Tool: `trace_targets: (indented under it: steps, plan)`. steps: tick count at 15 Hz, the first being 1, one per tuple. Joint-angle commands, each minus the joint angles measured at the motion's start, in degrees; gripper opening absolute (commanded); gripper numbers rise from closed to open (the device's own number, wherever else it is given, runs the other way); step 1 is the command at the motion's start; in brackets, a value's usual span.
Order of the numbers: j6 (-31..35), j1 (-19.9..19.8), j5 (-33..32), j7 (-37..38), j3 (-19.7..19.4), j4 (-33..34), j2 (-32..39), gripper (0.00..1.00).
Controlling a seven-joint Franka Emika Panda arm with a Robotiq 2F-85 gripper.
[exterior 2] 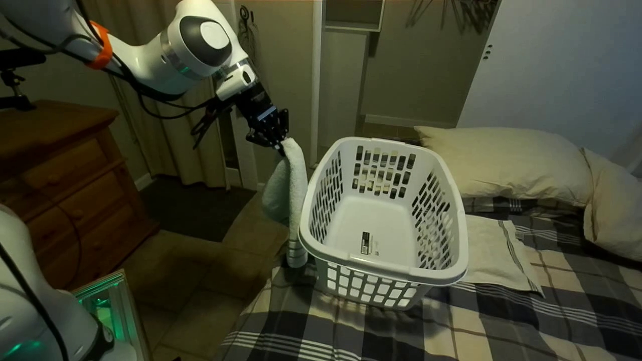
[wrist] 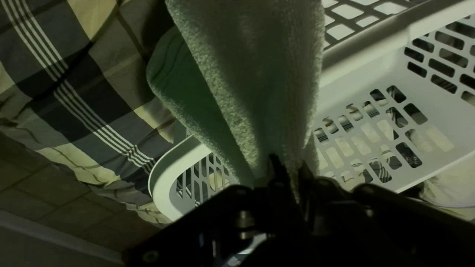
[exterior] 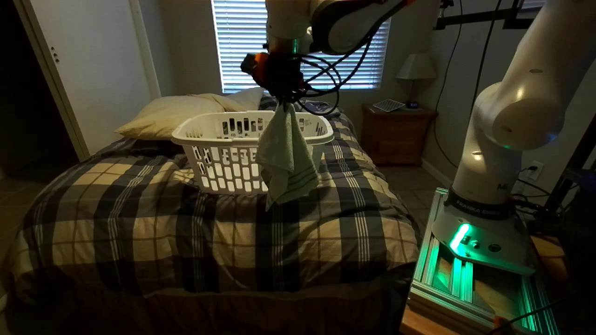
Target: Hang the towel on the white basket.
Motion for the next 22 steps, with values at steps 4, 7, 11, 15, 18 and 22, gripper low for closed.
trace_targets:
  steps: [4, 7, 11, 15, 18, 22]
  plan:
    - [3.5, -4.7, -1.8, 4.9, -1.7, 5.6, 1.5, 0.02]
    - [5.9, -7.0, -2.6, 8.8, -2.5, 8.3, 2.9, 0.02]
    - [7.0, -8.9, -5.1, 17.7, -3.1, 9.9, 6.3, 0.02]
    - [10.1, -9.5, -10.5, 29.2, -5.4, 10.7, 8.6, 0.02]
    - [12.5, -9.3, -15.3, 35.2, -7.2, 11.2, 9.8, 0.02]
    - [12.9, -9.1, -16.7, 37.3, -9.3, 12.8, 11.1, 0.02]
